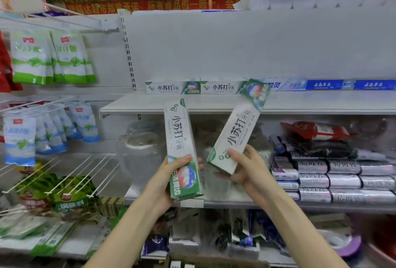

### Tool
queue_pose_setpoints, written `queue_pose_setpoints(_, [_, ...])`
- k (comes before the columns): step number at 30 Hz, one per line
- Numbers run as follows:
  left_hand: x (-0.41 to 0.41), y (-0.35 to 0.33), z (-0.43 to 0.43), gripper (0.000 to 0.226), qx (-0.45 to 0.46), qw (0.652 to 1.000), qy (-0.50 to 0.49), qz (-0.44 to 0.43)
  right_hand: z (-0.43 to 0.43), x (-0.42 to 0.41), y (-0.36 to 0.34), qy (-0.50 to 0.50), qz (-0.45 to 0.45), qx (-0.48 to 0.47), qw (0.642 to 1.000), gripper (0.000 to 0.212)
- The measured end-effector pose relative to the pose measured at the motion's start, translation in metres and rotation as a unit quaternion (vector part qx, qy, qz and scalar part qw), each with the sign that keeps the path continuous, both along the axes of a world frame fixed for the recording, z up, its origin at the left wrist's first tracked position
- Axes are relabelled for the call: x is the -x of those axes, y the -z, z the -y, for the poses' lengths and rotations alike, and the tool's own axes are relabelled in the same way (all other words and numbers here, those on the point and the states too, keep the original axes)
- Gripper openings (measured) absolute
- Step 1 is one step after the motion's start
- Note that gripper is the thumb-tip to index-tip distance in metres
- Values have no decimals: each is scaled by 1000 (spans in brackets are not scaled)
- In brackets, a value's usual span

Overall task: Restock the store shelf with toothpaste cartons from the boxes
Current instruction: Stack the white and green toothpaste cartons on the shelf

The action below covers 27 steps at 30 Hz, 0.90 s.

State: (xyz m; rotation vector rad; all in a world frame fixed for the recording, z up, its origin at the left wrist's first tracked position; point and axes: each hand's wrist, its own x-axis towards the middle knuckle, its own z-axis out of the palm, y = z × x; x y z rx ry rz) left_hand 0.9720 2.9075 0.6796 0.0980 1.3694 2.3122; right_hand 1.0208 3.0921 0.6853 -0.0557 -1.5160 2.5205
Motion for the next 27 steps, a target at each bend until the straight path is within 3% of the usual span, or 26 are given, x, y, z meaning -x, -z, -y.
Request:
queue_pose_setpoints(6, [5, -9, 9, 54, -25, 999, -18, 12, 24, 27, -14, 22, -42, 44, 998, 57])
queue_pose_setpoints(11, [15, -20, 23, 56, -35, 999, -37, 1, 47, 33, -18, 10, -43, -2, 999, 24])
queue_pose_setpoints(18, [32, -38, 35, 55, -41, 997, -57, -30, 66, 54, -40, 18, -41, 22, 999, 29])
queue_pose_setpoints(27, [58, -48, 45, 74, 26, 987, -116, -112, 85, 72, -42, 20, -33, 31, 999, 31])
